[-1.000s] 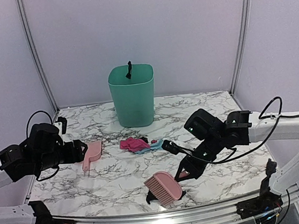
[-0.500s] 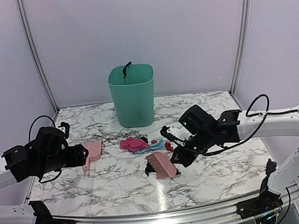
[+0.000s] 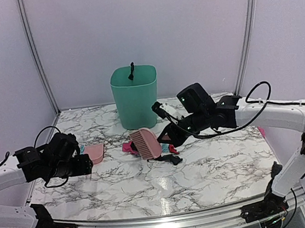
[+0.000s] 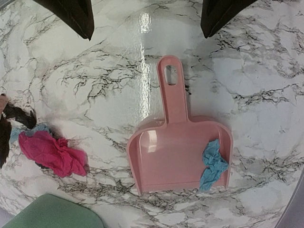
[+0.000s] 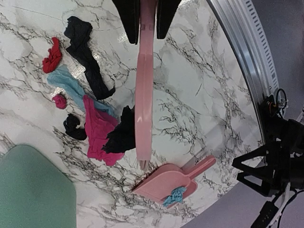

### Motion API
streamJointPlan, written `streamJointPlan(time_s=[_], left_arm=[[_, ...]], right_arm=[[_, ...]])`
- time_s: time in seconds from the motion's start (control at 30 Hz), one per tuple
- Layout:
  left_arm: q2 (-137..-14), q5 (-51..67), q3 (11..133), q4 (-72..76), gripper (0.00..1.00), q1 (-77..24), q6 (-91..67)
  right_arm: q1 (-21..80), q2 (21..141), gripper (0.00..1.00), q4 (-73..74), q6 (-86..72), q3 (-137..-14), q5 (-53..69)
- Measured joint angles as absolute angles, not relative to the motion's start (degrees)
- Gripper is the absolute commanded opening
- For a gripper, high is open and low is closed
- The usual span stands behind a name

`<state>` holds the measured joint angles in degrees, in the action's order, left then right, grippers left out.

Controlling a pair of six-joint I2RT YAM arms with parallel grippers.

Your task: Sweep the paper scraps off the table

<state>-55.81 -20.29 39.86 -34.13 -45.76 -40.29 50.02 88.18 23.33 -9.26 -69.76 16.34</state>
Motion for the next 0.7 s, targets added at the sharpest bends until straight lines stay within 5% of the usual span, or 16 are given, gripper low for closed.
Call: streamJointPlan(time_s=[0.37, 0.7], left_arm=[[-63.46, -19.62, 38.3, -35.46, 0.79, -45.74, -44.05], [-71.13, -19.86, 38.26, -33.26, 0.72, -44.42, -43.22]], right_arm=[[48.82, 97.76, 0.0, 20.34, -14.61, -78.43, 5.39], [48.6, 103.02, 0.0, 20.36, -14.74, -78.3, 7.64]])
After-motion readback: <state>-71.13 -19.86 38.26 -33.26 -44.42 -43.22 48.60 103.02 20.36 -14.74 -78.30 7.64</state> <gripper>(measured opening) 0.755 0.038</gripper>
